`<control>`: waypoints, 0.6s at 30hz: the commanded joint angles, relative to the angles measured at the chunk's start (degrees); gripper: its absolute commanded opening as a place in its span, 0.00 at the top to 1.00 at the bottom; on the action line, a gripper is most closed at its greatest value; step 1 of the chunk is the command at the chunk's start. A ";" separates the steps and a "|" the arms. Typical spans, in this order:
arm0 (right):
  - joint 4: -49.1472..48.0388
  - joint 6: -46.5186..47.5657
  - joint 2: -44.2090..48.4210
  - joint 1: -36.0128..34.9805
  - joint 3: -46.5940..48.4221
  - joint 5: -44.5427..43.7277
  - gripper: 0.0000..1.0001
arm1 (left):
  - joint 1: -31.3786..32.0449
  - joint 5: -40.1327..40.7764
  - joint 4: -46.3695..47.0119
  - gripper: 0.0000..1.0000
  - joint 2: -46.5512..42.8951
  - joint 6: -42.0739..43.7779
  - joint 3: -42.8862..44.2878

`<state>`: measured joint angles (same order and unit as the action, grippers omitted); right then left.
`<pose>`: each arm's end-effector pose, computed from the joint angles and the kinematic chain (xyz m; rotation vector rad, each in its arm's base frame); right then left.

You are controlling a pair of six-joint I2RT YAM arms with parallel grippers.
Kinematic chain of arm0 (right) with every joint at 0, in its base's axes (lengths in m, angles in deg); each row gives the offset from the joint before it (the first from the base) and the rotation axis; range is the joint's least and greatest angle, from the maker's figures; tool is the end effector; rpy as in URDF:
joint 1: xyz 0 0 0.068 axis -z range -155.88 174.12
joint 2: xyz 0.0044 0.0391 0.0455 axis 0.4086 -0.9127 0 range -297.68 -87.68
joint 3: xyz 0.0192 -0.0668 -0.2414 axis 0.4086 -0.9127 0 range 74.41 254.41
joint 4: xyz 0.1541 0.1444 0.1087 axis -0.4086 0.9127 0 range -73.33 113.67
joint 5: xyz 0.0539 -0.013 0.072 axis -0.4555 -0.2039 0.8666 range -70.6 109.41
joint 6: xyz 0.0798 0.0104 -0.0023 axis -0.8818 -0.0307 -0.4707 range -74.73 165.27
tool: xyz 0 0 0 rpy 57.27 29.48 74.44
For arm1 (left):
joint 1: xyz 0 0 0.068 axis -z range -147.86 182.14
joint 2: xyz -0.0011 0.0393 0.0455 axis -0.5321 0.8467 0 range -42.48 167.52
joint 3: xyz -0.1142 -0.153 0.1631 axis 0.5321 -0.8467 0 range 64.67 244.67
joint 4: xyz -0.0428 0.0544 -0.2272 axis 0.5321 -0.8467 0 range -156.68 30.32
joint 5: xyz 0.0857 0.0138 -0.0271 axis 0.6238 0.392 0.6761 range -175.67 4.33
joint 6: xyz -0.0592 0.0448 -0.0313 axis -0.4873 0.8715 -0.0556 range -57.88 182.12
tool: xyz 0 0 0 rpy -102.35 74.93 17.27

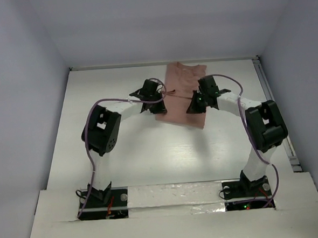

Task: Fold and stack the t-shirts
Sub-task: Fold the tshirt

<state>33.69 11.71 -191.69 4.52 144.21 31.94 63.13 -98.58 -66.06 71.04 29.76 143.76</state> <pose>0.3552 0.1425 0.1636 0.2124 2.5474 0.6529 0.3679 -0.2391 0.1678 0.0957 2.4014 -0.8082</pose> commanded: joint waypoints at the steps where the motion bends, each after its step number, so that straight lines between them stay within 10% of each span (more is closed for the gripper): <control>1: -2.42 -1.68 2.49 1.49 -6.86 -1.36 1.00 | -2.59 1.74 -0.73 0.91 4.86 2.56 -2.53; 18: -3.93 -2.74 20.24 1.49 -31.74 0.73 1.00 | -0.22 0.68 2.51 0.91 -22.62 -6.05 -37.17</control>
<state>26.98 7.77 -173.83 6.03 114.03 32.66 63.28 -101.90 -55.30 51.43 23.75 108.74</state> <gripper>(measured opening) 0.009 0.081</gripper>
